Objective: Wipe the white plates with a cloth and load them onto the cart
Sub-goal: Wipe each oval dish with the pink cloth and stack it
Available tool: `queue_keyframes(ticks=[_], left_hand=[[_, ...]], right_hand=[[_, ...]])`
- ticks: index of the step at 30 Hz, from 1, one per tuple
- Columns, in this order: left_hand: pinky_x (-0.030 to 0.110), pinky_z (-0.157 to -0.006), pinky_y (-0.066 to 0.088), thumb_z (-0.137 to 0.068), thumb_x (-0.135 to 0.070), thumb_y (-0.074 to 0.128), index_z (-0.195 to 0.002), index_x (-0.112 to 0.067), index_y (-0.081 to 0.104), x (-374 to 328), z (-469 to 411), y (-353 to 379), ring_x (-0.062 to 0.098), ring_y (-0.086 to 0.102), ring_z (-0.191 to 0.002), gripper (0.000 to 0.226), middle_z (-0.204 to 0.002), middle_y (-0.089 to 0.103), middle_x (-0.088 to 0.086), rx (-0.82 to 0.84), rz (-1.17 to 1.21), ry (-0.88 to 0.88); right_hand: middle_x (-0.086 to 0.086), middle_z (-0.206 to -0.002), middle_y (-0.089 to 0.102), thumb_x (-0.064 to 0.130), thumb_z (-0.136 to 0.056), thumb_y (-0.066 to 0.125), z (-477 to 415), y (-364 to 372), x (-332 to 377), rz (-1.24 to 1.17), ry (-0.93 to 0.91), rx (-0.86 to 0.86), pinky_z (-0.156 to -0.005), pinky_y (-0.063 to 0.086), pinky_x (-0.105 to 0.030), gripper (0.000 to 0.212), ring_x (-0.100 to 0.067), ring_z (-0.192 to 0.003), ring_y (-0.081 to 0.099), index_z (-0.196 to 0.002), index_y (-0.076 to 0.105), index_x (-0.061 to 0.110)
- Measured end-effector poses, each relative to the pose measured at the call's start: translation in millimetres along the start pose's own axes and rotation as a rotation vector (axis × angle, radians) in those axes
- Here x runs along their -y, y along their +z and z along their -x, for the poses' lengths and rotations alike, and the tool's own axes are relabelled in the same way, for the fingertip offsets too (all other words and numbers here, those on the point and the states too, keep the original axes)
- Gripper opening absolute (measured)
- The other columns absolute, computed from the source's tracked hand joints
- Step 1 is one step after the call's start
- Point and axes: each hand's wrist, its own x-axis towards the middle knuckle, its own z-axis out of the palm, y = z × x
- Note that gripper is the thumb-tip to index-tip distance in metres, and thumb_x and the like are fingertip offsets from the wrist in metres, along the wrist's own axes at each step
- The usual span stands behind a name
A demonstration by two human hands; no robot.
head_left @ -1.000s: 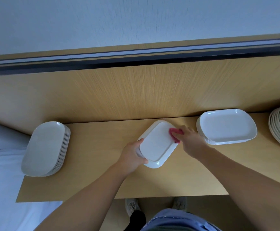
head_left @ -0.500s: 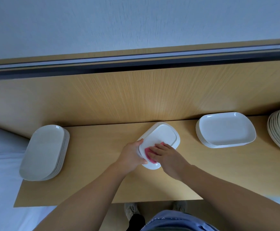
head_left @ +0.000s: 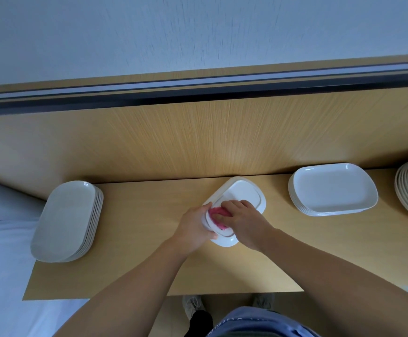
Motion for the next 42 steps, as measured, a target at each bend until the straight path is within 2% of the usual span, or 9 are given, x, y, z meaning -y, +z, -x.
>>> queue_keyframes(ticks=[4, 9, 15, 18, 22, 26, 33, 38, 42], left_hand=[[0.028, -0.109, 0.036, -0.064, -0.016, 0.086, -0.146, -0.021, 0.041, 4, 2, 6, 0.014, 0.044, -0.129, 0.094, -0.14, 0.046, -0.001, -0.007, 0.022, -0.053], [0.027, -0.109, 0.035, -0.065, -0.014, 0.085, -0.146, -0.02, 0.041, 6, 0, 7, 0.013, 0.043, -0.129, 0.093, -0.141, 0.045, -0.001, -0.016, 0.038, -0.053], [0.031, -0.111, 0.036, -0.064, -0.014, 0.086, -0.146, -0.021, 0.041, 2, 0, 6, 0.013, 0.043, -0.129, 0.094, -0.14, 0.045, -0.001, -0.017, 0.054, -0.056], [0.032, -0.109, 0.039, -0.064, -0.013, 0.085, -0.145, -0.021, 0.042, -4, -1, 5, 0.013, 0.045, -0.127, 0.091, -0.137, 0.047, -0.003, -0.019, 0.077, -0.047], [0.036, -0.096, 0.05, -0.062, -0.011, 0.078, -0.125, -0.029, 0.056, -16, 3, 0, 0.01, 0.056, -0.108, 0.069, -0.114, 0.059, -0.013, 0.007, 0.145, 0.039], [0.036, -0.089, 0.055, -0.068, -0.011, 0.08, -0.131, -0.026, 0.043, -23, 12, -3, 0.014, 0.058, -0.11, 0.075, -0.122, 0.056, -0.007, 0.001, 0.321, -0.046], [0.032, -0.082, 0.057, -0.082, -0.006, 0.069, -0.117, -0.016, 0.055, -50, 39, -7, 0.016, 0.063, -0.099, 0.039, -0.111, 0.065, 0.002, -0.075, 0.453, -0.091], [0.026, -0.072, 0.052, -0.084, -0.01, 0.065, -0.101, -0.023, 0.062, -66, 72, -18, 0.013, 0.064, -0.087, 0.022, -0.096, 0.068, -0.003, -0.244, 0.268, -0.001], [0.015, -0.061, 0.045, -0.086, -0.014, 0.064, -0.103, -0.027, 0.06, -58, 104, -33, 0.006, 0.061, -0.08, 0.021, -0.092, 0.065, -0.01, -0.431, 0.127, -0.016]], right_hand=[[-0.006, -0.136, 0.042, 0.018, -0.091, 0.057, -4, -9, -23, 0.051, 0.187, 0.085, -0.105, 0.031, -0.041, 0.062, -0.028, -0.127, 0.041, -0.147, 0.035, 0.032], [-0.003, -0.138, 0.036, 0.022, -0.096, 0.049, -10, -16, -36, 0.104, 0.272, 0.155, -0.106, 0.03, -0.038, 0.061, -0.026, -0.13, 0.035, -0.149, 0.025, 0.038], [-0.007, -0.133, 0.042, 0.011, -0.094, 0.042, -13, -32, -63, 0.146, 0.433, 0.184, -0.094, 0.042, -0.039, 0.064, -0.029, -0.116, 0.046, -0.149, 0.023, 0.035], [-0.005, -0.12, 0.05, 0.008, -0.092, 0.043, -15, -38, -62, 0.109, 0.45, 0.187, -0.077, 0.045, -0.035, 0.057, -0.028, -0.105, 0.052, -0.143, 0.034, 0.032], [-0.001, -0.102, 0.053, 0.001, -0.085, 0.045, -6, -48, -65, 0.097, 0.468, 0.15, -0.057, 0.04, -0.032, 0.046, -0.021, -0.078, 0.048, -0.123, 0.046, 0.027], [0.004, -0.082, 0.048, 0.003, -0.085, 0.048, 8, -53, -67, 0.032, 0.46, -0.02, -0.056, 0.05, -0.035, 0.035, -0.02, -0.069, 0.05, -0.11, 0.053, 0.026], [0.002, -0.079, 0.054, 0.007, -0.088, 0.053, 22, -75, -64, -0.097, 0.345, -0.241, -0.05, 0.051, -0.038, 0.031, -0.019, -0.065, 0.052, -0.114, 0.058, 0.024], [-0.002, -0.092, 0.059, 0.01, -0.092, 0.052, 19, -97, -54, -0.124, 0.177, -0.323, -0.055, 0.039, -0.028, 0.034, -0.022, -0.079, 0.055, -0.124, 0.059, 0.021], [-0.004, -0.099, 0.062, 0.008, -0.09, 0.057, 9, -104, -35, -0.173, 0.041, -0.376, -0.06, 0.039, -0.027, 0.038, -0.027, -0.085, 0.059, -0.127, 0.059, 0.017]])
